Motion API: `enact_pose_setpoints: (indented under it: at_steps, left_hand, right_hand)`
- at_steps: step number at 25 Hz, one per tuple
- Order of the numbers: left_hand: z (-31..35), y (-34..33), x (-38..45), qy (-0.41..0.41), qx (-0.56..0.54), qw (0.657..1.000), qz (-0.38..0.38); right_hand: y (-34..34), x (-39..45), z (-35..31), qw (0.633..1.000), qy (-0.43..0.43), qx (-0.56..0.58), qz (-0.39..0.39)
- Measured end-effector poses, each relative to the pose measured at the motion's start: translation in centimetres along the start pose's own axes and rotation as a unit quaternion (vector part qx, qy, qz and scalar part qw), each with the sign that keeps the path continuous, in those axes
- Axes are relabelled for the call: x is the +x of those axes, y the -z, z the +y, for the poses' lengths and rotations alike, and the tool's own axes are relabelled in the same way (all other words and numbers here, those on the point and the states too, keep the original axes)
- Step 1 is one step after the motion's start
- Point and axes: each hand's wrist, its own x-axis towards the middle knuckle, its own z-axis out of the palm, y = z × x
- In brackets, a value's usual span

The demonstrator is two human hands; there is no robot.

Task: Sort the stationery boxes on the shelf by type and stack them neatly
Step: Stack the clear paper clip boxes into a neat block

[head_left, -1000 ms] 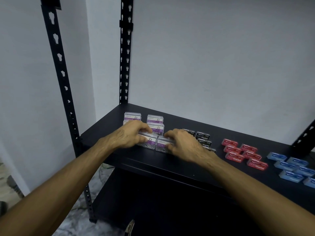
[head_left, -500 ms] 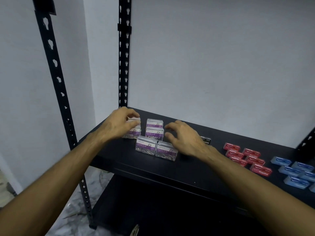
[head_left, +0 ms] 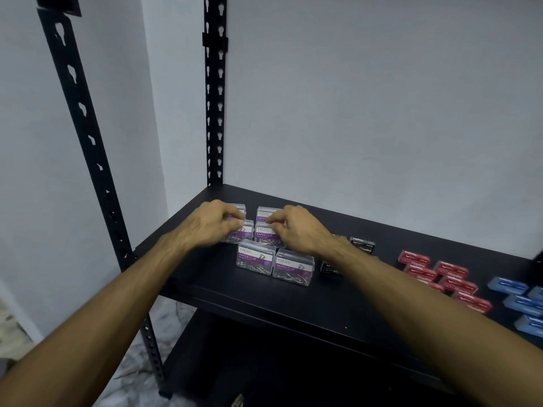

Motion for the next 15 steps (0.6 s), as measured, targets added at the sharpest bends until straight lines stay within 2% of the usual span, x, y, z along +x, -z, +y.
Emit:
enact_pose_setpoints:
  at_steps: [15]
  left_hand:
    - [2.6, -1.7, 0.4, -0.050, -0.093, 0.990, -0.093]
  right_hand:
    - [2.6, -4.2, 1.1, 0.998, -0.062, 0.020, -0.021]
